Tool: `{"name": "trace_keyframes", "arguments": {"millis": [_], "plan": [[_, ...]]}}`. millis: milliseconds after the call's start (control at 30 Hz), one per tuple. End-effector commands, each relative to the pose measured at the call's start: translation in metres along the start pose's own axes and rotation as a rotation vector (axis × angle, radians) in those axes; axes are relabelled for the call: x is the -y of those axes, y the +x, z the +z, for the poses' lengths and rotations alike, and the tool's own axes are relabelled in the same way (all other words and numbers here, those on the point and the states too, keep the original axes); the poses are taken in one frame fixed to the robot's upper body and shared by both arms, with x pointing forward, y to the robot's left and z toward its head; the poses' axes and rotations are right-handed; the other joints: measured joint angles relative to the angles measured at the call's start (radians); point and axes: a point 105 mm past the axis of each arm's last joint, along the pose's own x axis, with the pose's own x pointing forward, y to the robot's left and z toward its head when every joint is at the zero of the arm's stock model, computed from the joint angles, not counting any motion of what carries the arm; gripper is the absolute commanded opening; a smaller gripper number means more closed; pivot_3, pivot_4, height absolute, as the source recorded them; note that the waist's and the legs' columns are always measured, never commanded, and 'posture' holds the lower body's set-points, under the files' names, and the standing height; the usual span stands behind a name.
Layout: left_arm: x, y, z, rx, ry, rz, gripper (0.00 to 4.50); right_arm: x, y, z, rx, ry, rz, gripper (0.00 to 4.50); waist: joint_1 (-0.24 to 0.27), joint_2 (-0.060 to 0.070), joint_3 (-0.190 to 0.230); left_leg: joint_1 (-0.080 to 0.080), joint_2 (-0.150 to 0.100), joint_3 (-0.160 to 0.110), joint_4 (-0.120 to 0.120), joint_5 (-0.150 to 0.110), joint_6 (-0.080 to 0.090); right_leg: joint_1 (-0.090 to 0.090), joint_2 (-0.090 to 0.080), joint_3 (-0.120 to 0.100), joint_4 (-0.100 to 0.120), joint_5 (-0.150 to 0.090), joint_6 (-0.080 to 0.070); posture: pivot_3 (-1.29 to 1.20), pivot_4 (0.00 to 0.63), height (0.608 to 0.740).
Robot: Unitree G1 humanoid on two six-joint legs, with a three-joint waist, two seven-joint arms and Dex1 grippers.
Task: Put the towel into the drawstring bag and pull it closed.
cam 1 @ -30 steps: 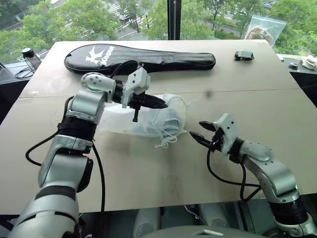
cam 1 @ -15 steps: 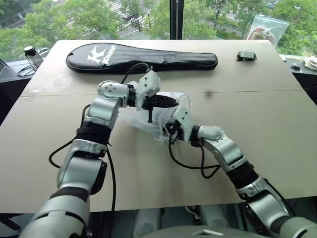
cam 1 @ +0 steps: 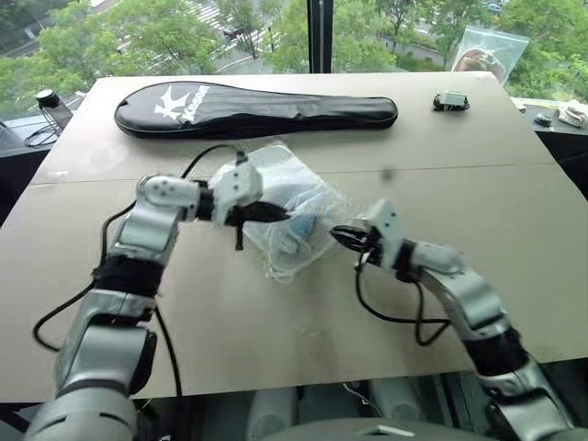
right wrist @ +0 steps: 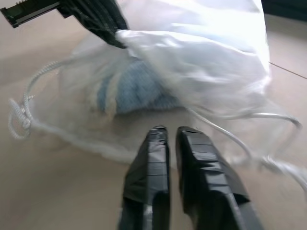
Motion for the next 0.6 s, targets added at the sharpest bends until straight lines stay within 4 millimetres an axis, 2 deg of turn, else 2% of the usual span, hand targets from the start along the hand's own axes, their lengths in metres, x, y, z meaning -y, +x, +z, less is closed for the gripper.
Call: {"name": "trace_keyframes", "arguments": {"millis": [33, 167, 233, 333, 600], "plan": [[-0.014, -0.014, 0.004, 0.001, 0.055, 0.129, 0.00, -0.003, -0.012, 0.022, 0.034, -0.045, -0.027, 1.29, 0.002, 0.000, 0.000, 0.000, 0.000, 0.000, 0.000, 0.000, 0.000, 0.000, 0.000, 0.000, 0.000, 0.000, 0.000, 0.00, 0.150, 0.740], [-0.024, -0.014, 0.007, 0.036, 0.036, 0.245, 0.00, 0.017, -0.006, 0.016, -0.019, -0.094, -0.153, 1.29, 0.002, 0.000, 0.000, 0.001, 0.000, 0.000, 0.002, 0.000, 0.000, 0.002, 0.000, 0.000, 0.001, 0.000, 0.000, 0.00, 0.150, 0.740], [-0.027, -0.009, 0.016, 0.092, 0.009, 0.302, 0.00, 0.023, 0.003, 0.012, -0.049, -0.144, -0.185, 1.29, 0.001, 0.000, 0.000, 0.001, 0.000, 0.001, 0.003, 0.000, 0.000, 0.002, 0.000, 0.001, 0.002, 0.000, 0.000, 0.00, 0.150, 0.740], [-0.029, -0.003, 0.028, 0.150, -0.014, 0.355, 0.00, 0.026, 0.012, 0.016, -0.042, -0.193, -0.207, 1.29, 0.000, 0.000, 0.000, 0.001, 0.000, 0.001, 0.004, 0.000, 0.000, 0.001, 0.000, 0.001, 0.004, 0.000, 0.000, 0.00, 0.150, 0.740], [-0.015, 0.011, 0.040, 0.195, -0.039, 0.354, 0.00, 0.038, 0.029, 0.026, -0.013, -0.284, -0.315, 1.29, -0.004, 0.000, 0.000, 0.001, 0.000, 0.001, 0.004, 0.000, 0.000, 0.000, 0.000, 0.001, 0.005, 0.000, 0.000, 0.00, 0.150, 0.740]]}}
